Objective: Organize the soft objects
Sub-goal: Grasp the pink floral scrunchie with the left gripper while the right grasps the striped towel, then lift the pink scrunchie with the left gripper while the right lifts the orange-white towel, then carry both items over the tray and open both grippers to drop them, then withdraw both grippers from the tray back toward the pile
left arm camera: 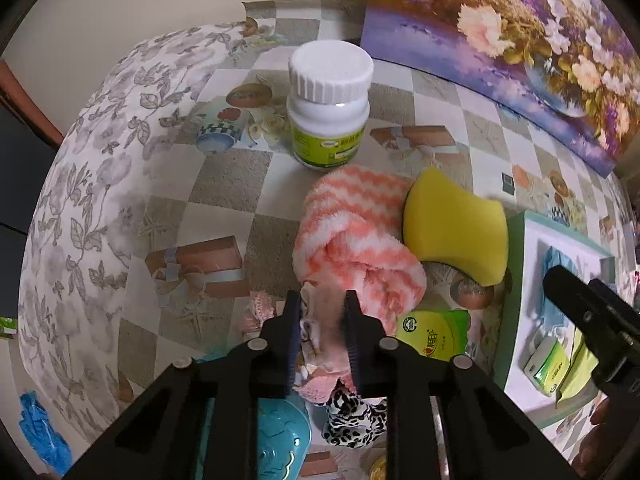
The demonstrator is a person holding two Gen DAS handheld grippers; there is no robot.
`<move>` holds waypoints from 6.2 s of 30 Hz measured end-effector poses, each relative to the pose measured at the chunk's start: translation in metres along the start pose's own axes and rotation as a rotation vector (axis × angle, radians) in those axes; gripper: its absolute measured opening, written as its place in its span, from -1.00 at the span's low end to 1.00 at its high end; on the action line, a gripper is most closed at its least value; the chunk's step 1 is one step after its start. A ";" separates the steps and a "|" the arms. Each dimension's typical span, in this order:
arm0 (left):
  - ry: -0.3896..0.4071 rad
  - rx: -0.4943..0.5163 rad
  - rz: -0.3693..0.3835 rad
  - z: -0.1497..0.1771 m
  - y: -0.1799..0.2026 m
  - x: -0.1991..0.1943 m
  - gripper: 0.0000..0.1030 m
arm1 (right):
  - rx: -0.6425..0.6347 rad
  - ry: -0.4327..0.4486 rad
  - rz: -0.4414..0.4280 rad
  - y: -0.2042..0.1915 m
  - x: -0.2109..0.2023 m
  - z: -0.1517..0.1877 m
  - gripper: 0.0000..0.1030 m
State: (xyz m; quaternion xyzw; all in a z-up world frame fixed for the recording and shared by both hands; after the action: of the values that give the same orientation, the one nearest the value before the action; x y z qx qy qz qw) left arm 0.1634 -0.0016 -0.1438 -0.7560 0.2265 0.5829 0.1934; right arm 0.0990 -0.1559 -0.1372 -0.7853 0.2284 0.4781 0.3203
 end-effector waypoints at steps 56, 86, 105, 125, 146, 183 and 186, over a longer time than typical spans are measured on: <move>0.216 -0.351 -0.025 -0.009 -0.103 -0.053 -0.81 | -0.254 -0.074 -0.179 -0.128 0.072 0.059 -0.31; 0.373 -0.265 -0.062 -0.031 -0.074 -0.126 -0.81 | -0.166 0.250 -0.346 -0.101 -0.100 -0.019 -0.75; 0.419 0.005 0.075 -0.063 0.077 -0.151 -0.81 | 0.112 0.418 -0.111 0.091 -0.177 -0.080 -0.75; 0.255 0.251 0.172 -0.064 0.217 -0.074 -0.81 | 0.247 0.267 0.028 0.199 -0.128 -0.079 -0.74; 0.074 0.222 0.139 -0.044 0.219 0.000 0.08 | 0.260 0.030 0.112 0.215 -0.034 -0.047 -0.32; 0.145 0.011 -0.055 -0.061 0.086 -0.040 0.68 | 0.153 0.108 0.186 0.162 -0.071 -0.056 1.00; 0.132 -0.025 -0.058 -0.055 0.070 -0.037 0.68 | 0.111 0.087 0.168 0.138 -0.061 -0.049 1.00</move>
State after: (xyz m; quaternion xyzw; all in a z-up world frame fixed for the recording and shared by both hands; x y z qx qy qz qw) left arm 0.1590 -0.0850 -0.0965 -0.8015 0.2094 0.5287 0.1852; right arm 0.0103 -0.2832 -0.1052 -0.7645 0.3331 0.4555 0.3118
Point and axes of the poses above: each gripper's, at about its wrist camera, not at the fingertips, and x roughly the way its jaws point, y to its right, z to its underside, the point moved 10 cm from there along x, roughly the way its jaws point, and after that the axes turned 14 degrees about x, right-handed, at the moved point
